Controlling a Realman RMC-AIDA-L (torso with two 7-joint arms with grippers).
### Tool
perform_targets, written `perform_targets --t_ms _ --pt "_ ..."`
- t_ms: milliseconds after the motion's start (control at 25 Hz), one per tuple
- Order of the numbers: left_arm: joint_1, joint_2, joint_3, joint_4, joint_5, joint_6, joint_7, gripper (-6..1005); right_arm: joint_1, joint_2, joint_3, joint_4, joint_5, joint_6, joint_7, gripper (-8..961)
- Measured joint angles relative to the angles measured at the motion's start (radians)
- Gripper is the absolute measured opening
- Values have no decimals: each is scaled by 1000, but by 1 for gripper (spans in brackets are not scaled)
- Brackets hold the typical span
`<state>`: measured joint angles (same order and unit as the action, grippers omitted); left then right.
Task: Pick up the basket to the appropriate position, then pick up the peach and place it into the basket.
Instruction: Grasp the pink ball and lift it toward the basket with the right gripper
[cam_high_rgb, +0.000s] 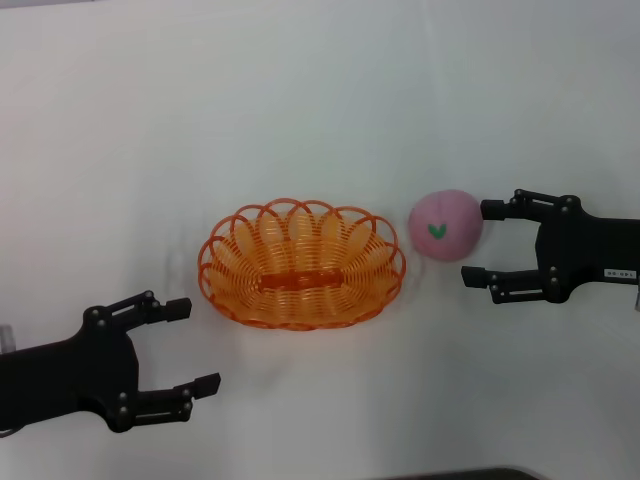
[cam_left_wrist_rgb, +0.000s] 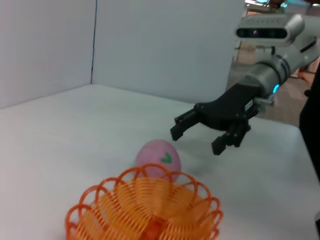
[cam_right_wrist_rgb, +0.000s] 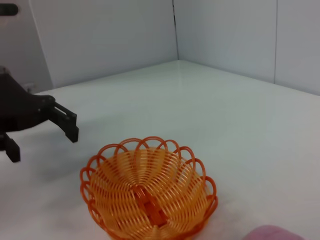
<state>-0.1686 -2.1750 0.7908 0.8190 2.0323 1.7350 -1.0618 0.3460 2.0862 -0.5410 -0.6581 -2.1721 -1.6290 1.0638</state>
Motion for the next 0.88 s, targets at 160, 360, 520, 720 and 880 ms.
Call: perform_targets --t_ms 160,360,520,720,880 --pt "-2 0 5 -30 11 -49 30 875 -2 0 0 -2 0 0 0 945" --pt "-4 0 7 -45 15 -72 41 876 -2 0 -1 -2 0 0 -2 945" --pt "-7 0 6 -45 15 -69 41 876 -2 -1 4 -3 0 -7 14 946" --pt "-12 0 4 -45 16 -59 36 876 1 -14 20 -60 -3 -71 206 946" --pt "-12 1 4 -46 16 -58 36 876 20 -27 13 -157 -28 -121 460 946"
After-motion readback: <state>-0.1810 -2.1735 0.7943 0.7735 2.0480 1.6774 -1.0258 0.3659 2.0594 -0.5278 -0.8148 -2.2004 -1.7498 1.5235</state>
